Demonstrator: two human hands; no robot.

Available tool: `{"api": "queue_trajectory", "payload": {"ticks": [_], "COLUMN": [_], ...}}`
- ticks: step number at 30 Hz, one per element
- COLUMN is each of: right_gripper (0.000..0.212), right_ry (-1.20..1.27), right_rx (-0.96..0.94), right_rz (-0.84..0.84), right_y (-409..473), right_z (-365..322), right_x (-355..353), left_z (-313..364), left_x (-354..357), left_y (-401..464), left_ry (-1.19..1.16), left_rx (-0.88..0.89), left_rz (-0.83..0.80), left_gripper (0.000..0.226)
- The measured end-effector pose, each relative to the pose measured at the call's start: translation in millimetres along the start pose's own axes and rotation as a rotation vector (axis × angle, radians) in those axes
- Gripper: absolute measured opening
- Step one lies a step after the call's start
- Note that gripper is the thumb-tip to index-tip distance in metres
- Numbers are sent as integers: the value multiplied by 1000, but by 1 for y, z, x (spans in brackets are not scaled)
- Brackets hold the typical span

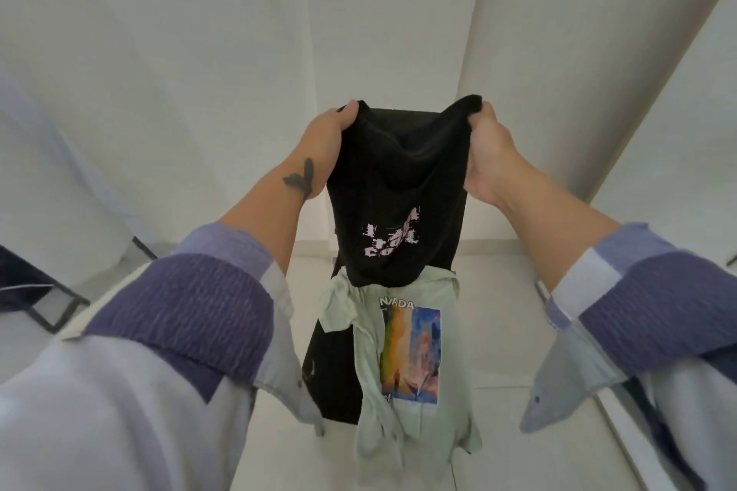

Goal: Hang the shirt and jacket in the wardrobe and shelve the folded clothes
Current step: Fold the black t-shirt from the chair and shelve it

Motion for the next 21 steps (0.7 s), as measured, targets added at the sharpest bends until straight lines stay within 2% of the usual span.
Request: {"api": "queue_trajectory", "payload": {"ticks": [4,7,9,12,17,21], "right_gripper": [30,26,24,25,22,20], "right_ry": [-74,-112,-102,-78,-128,-157], "right_rx": [92,176,251,360,471,488], "right_rz": [38,64,75,88,144,175], "right_y": [-42,-75,-98,-134,-160,-143], "right_z": [67,122,158,201,239,250], "right_x": [-28,-56,-77,-106,-131,-132], "left_z": [-61,-108,-139,-182,-221,-233], "left_x": [12,21,26,31,35,31], "left_y": [-55,-103,-136,-179,-212,-200], "left_ry": [36,70,89,80,138,219], "left_rx": [-116,-213,-281,-360,-472,-478], "left_rz": [30,82,93,112,155,188], "left_gripper": [43,35,28,32,43,50]}}
Point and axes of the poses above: each hand's wrist, its own y-axis towards the middle knuckle, its own x-axis out of the palm, z = x × y, the point moved 2 cm from there along y, towards the middle knuckle, and after that the axes turned 8 degrees about x, right-handed, at the moved point
